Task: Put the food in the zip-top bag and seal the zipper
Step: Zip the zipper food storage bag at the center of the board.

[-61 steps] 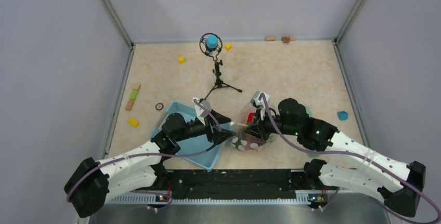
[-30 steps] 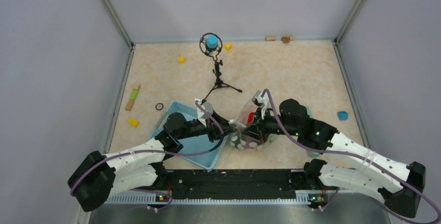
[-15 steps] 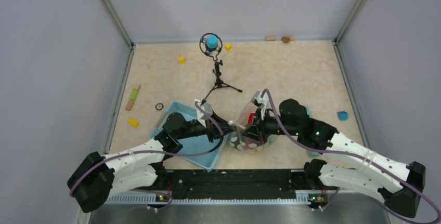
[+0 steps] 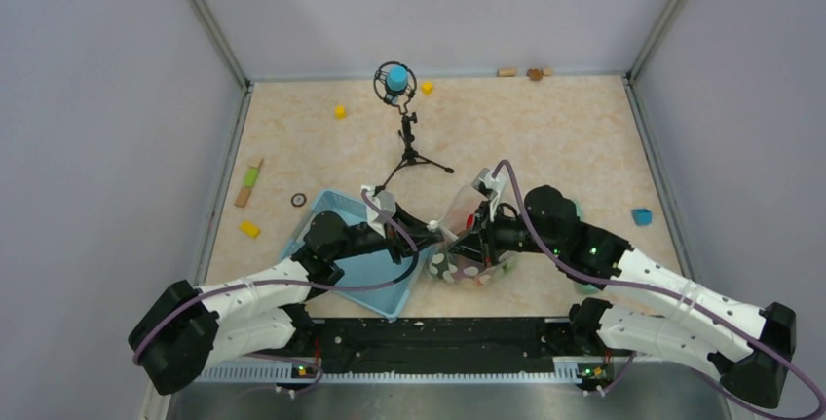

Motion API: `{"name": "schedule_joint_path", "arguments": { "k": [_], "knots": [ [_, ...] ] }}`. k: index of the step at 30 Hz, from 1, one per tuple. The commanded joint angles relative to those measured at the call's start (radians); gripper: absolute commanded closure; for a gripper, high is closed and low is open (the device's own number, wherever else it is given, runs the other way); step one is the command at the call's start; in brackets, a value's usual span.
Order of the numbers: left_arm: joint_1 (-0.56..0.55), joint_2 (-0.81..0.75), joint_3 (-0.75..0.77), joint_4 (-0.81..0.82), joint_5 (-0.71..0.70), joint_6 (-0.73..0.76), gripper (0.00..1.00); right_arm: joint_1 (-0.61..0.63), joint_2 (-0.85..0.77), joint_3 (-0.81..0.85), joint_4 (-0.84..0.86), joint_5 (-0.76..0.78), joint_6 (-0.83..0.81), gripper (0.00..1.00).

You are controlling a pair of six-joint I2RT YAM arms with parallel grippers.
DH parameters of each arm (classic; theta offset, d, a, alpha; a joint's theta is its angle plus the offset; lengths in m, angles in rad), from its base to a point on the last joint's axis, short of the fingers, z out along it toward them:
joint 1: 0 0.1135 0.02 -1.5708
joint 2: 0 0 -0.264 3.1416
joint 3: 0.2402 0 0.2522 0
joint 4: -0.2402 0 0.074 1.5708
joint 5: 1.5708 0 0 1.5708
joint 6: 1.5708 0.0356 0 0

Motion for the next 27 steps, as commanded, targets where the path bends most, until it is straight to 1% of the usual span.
{"name": "schedule_joint_path", "arguments": {
  "k": [1,3,6,9,12,15,17,22,27],
  "knots": [
    [-0.001,0.015,0.050,0.129,0.014,-0.002,0.90,0.008,-0.021,-0.003,0.068,0.000,0.048,1.00],
    [-0.001,0.019,0.050,0.138,0.020,-0.002,1.00,0.008,-0.025,-0.003,0.057,0.021,0.053,1.00],
    [-0.001,0.019,0.045,0.141,0.032,0.014,1.00,0.008,-0.034,0.009,0.006,0.055,0.039,1.00],
    [-0.002,0.003,0.031,0.124,0.065,0.057,1.00,0.007,-0.054,0.049,-0.136,0.112,-0.027,0.99],
    [-0.002,-0.036,0.030,0.011,0.150,0.154,1.00,0.007,-0.072,0.094,-0.254,0.208,-0.080,0.89],
    [-0.002,-0.080,0.058,-0.168,0.248,0.259,1.00,0.007,-0.106,0.120,-0.282,0.253,-0.133,0.77],
    [-0.003,-0.099,0.068,-0.223,0.262,0.276,1.00,0.007,-0.124,0.134,-0.275,0.223,-0.169,0.71],
    [-0.003,-0.106,0.076,-0.250,0.244,0.271,1.00,0.008,-0.111,0.176,-0.255,0.001,-0.285,0.54],
    [-0.004,-0.109,0.079,-0.260,0.241,0.268,1.00,0.007,-0.047,0.230,-0.201,-0.080,-0.362,0.48]
  ]
}}
